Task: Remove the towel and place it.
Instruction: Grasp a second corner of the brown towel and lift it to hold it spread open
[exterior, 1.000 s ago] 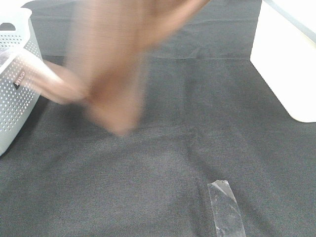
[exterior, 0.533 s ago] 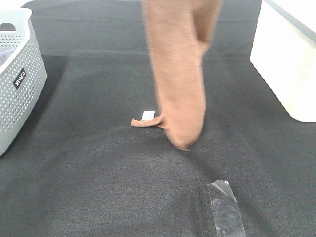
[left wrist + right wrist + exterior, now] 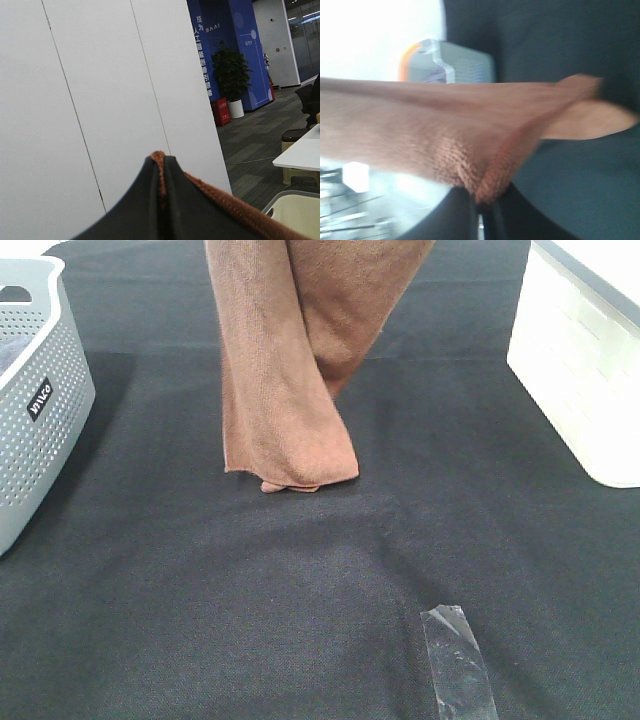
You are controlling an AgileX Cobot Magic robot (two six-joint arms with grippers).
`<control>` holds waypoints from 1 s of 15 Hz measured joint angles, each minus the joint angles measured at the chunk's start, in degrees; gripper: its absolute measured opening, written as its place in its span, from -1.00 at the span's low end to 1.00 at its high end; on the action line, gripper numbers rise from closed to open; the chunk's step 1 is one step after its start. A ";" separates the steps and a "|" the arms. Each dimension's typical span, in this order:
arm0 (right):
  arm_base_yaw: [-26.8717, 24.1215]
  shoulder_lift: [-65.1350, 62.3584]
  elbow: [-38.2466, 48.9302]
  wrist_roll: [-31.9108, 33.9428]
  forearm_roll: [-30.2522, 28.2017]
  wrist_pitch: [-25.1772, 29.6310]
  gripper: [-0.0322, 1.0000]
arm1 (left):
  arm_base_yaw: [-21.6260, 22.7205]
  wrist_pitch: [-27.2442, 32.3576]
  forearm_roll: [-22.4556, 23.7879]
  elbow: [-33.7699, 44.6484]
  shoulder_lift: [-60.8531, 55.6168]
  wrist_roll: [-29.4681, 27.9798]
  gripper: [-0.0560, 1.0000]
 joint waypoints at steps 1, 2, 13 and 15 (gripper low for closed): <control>0.00 0.00 -0.06 1.32 11.12 -0.06 -0.94 | 0.00 0.29 -0.29 0.00 0.00 0.23 -0.89; 0.00 0.00 -0.06 1.32 11.12 -0.06 -0.94 | 0.00 0.29 -0.29 0.00 0.00 0.23 -0.89; 0.00 0.00 -0.17 -4.87 29.51 0.11 -0.94 | 0.00 0.57 -0.40 0.00 0.00 3.32 -0.89; 0.00 0.00 -0.17 -4.87 29.51 0.11 -0.94 | 0.00 0.57 -0.40 0.00 0.00 3.32 -0.89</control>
